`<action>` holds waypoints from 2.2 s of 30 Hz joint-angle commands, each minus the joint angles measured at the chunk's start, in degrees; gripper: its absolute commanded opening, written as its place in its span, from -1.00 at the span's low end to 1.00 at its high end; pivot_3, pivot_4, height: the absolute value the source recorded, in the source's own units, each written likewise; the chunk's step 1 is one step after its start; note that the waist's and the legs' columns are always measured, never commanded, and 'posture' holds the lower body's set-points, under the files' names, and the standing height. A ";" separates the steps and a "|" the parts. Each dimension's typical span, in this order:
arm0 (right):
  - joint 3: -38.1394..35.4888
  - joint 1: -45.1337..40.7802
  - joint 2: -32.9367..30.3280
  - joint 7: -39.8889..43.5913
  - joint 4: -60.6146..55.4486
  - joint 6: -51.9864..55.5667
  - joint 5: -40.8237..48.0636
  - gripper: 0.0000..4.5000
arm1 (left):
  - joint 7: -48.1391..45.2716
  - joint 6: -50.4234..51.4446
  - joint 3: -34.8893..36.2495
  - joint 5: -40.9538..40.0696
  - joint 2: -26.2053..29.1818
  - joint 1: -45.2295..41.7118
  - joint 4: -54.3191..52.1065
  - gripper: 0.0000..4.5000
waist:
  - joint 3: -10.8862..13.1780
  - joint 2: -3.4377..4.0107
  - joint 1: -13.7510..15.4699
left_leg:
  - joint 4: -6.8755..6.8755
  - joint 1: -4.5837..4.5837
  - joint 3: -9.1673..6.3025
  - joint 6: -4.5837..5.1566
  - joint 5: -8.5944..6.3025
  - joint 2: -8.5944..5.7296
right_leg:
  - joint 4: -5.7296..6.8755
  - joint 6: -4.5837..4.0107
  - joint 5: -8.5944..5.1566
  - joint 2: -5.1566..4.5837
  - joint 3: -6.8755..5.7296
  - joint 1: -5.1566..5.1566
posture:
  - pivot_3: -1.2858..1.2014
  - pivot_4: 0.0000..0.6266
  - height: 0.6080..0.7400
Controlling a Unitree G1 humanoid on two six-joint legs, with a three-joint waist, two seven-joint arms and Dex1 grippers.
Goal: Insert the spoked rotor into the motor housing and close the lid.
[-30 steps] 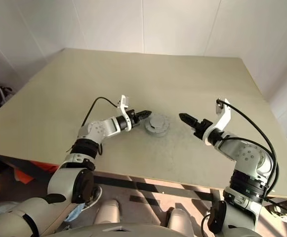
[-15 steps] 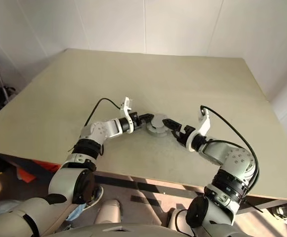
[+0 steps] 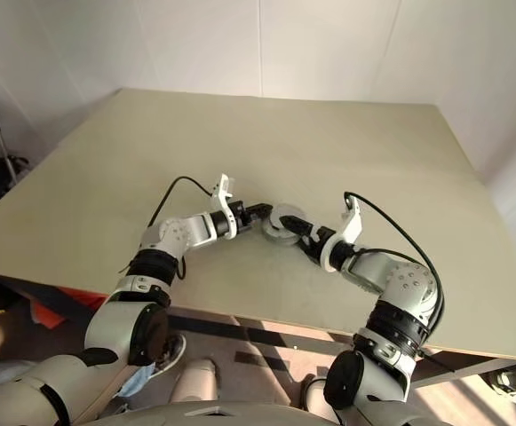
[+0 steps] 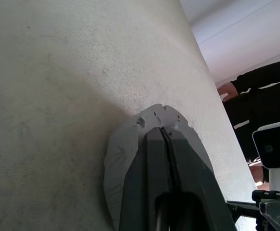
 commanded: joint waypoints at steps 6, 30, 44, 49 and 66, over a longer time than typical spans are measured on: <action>5.12 -4.09 0.88 1.39 6.99 -8.30 -0.54 1.00 | -0.10 0.04 -0.15 0.12 0.63 -1.53 -0.17 -1.00 | 0.00 -0.01 -0.96 | -0.05 0.22 0.00 -0.15 0.11 0.02 | 0.01 0.27 -0.15 0.03 0.03 0.11 | 0.03 -1.00 1.00; 6.66 -8.82 0.92 2.53 7.14 -8.52 4.45 0.03 | 0.29 -0.78 0.40 0.75 1.06 -0.99 0.01 -1.00 | 0.00 0.00 -0.68 | -0.04 -0.36 0.00 -0.05 0.13 0.02 | -0.07 -0.07 0.23 0.06 -0.01 -0.37 | 0.03 -1.00 1.00; 7.63 -9.20 -0.66 1.79 7.12 -11.10 2.60 -0.47 | 0.14 -1.03 0.34 1.44 0.73 -1.06 0.10 -1.00 | 0.00 0.00 -0.22 | -0.03 -0.41 -0.01 -0.03 0.13 0.02 | -0.07 -0.06 0.22 0.05 -0.04 -0.37 | 0.03 -1.00 1.00; 10.33 -8.31 -2.38 1.68 7.34 -11.82 0.59 -0.53 | 0.06 -1.23 0.47 1.59 0.75 -1.17 0.28 -1.00 | 0.00 -0.01 0.25 | 0.01 -0.39 -0.02 -0.03 0.13 0.01 | -0.05 -0.06 0.23 0.04 -0.03 -0.35 | 0.03 -1.00 1.00; -1.89 -15.50 -3.25 -4.10 17.48 -18.66 6.40 -0.53 | -0.22 -3.91 9.93 -4.45 6.08 -0.40 -2.50 -1.00 | 0.00 -0.01 0.34 | 0.04 -0.43 -0.01 0.00 0.16 0.02 | 0.04 -0.06 0.23 0.06 -0.02 -0.43 | 0.03 -1.00 1.00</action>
